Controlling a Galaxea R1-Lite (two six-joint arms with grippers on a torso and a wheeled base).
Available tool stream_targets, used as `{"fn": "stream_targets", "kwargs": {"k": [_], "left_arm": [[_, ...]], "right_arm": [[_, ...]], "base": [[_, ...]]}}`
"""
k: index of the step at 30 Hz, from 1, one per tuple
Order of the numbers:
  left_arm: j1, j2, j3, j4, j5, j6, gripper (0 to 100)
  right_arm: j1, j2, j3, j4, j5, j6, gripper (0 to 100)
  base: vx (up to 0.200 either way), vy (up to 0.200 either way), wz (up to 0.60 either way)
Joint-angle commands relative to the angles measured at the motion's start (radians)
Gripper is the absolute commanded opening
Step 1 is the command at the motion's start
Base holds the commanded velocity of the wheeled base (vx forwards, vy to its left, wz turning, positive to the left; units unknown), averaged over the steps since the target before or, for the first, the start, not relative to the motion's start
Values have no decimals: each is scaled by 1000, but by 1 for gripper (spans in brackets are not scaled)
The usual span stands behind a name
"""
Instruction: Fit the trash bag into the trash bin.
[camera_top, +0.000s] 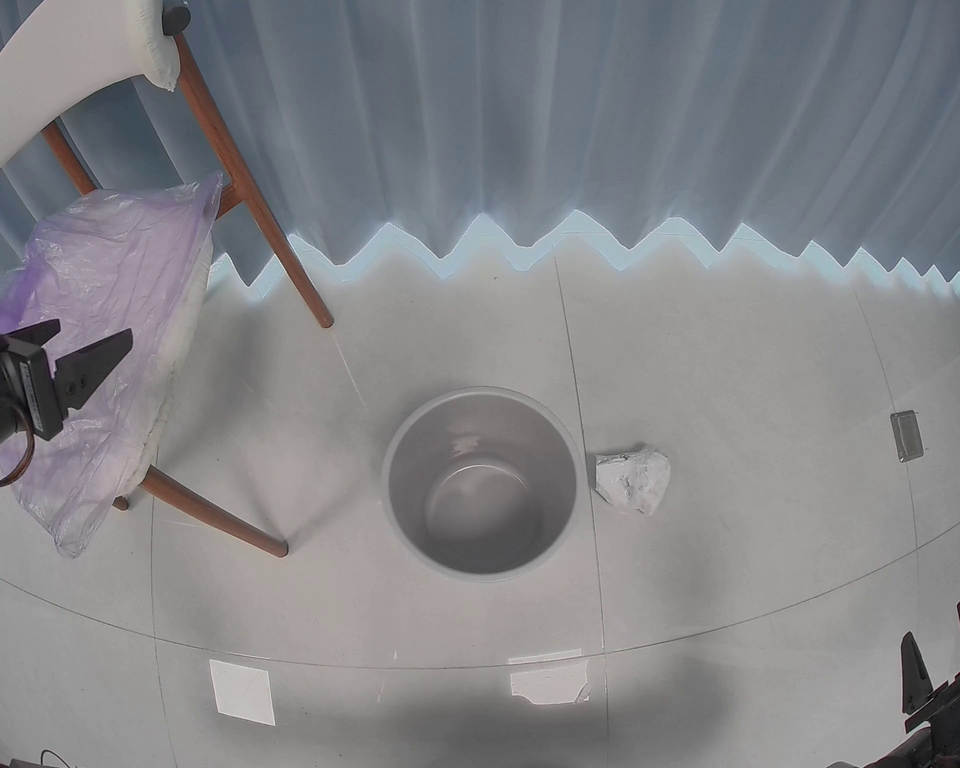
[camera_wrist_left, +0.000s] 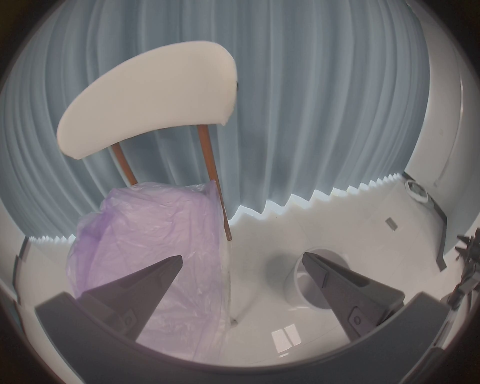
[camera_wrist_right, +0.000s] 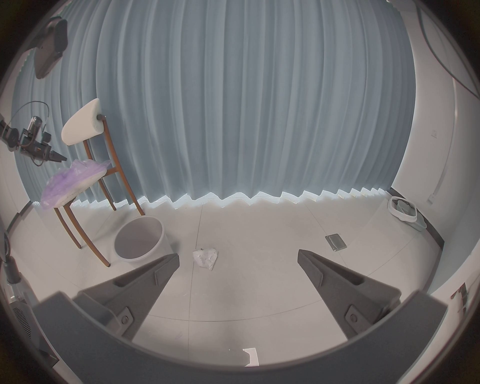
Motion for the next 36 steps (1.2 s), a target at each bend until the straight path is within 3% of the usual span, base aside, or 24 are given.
{"fn": "stream_targets", "kwargs": {"k": [1,8,12,15,20,36], "left_arm": [[1,118,-36,-8,-7,66,100],[1,196,-45,-61,4,194,100],[-1,258,-56,-142,16,212,100],[-1,330,-70,-223,71,253,100],[1,410,-110,-263,114,260,100],[41,500,-157,-263,145,249,100]], "right_arm": [[0,-17,18,0,0,0,100],[0,-17,18,0,0,-8,100],[0,-17,18,0,0,-6,100],[0,-17,18,0,0,-8,100],[0,-17,18,0,0,-8,100],[0,-17,18,0,0,-8,100]], "base": [[0,0,0],[0,0,0],[0,0,0],[0,0,0],[0,0,0],[0,0,0]]}}
